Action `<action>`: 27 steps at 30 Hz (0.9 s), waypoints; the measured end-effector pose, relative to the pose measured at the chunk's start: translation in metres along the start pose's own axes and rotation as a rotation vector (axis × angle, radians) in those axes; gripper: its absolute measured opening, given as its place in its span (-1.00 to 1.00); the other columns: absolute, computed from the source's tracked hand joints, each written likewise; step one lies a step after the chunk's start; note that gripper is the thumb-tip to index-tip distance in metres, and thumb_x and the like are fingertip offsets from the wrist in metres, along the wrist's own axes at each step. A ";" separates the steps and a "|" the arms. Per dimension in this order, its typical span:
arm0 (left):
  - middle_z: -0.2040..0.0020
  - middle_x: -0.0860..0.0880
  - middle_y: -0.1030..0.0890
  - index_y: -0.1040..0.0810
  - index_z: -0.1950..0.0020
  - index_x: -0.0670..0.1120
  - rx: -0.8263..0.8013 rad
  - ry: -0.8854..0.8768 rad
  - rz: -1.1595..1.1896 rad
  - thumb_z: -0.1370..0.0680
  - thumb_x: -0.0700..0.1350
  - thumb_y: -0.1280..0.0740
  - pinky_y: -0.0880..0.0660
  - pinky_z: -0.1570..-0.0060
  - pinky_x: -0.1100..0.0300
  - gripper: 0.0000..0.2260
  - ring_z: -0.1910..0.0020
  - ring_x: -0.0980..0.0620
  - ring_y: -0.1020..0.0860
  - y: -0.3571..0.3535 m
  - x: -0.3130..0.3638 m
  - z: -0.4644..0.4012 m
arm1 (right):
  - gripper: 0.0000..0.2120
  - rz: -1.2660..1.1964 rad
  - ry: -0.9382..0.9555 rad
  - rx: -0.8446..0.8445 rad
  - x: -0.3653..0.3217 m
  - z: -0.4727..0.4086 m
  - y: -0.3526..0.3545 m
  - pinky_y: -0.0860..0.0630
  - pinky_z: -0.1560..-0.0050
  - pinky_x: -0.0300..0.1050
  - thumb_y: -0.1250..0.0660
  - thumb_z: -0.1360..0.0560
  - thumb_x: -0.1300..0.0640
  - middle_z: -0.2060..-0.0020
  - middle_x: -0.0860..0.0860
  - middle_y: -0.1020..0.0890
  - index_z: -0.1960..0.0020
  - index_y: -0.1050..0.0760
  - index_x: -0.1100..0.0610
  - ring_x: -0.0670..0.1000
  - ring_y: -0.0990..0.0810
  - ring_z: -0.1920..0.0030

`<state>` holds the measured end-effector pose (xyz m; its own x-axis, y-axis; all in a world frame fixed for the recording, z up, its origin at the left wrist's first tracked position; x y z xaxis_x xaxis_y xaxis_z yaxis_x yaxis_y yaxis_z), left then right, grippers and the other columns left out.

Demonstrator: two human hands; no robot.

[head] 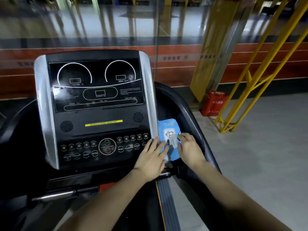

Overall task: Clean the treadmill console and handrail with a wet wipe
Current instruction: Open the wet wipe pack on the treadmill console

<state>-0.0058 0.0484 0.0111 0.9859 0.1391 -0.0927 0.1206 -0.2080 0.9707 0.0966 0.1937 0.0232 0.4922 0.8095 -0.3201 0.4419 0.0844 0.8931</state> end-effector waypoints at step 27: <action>-0.39 -0.12 -0.34 -0.05 -0.70 0.10 -0.310 -0.138 -0.487 -0.64 -0.03 -0.23 0.23 -0.52 -0.50 -0.35 -0.36 -0.15 -0.36 -0.014 0.001 -0.094 | -0.78 -0.034 -0.185 -0.046 0.047 0.004 -0.024 -0.40 0.45 -0.04 -0.30 -0.45 0.39 0.36 0.03 -0.39 0.33 -0.44 0.18 0.23 -0.49 0.46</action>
<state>-0.0170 0.1427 0.0178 0.8341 0.0157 -0.5514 0.5439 0.1437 0.8268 0.1121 0.2274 -0.0150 0.6093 0.6854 -0.3988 0.4278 0.1394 0.8930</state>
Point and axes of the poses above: each hand's wrist, its own z-axis away from the middle knuckle, its own y-axis out of the back of the hand, x = y × z, the point moved 5 cm from there along -z, towards the middle knuckle
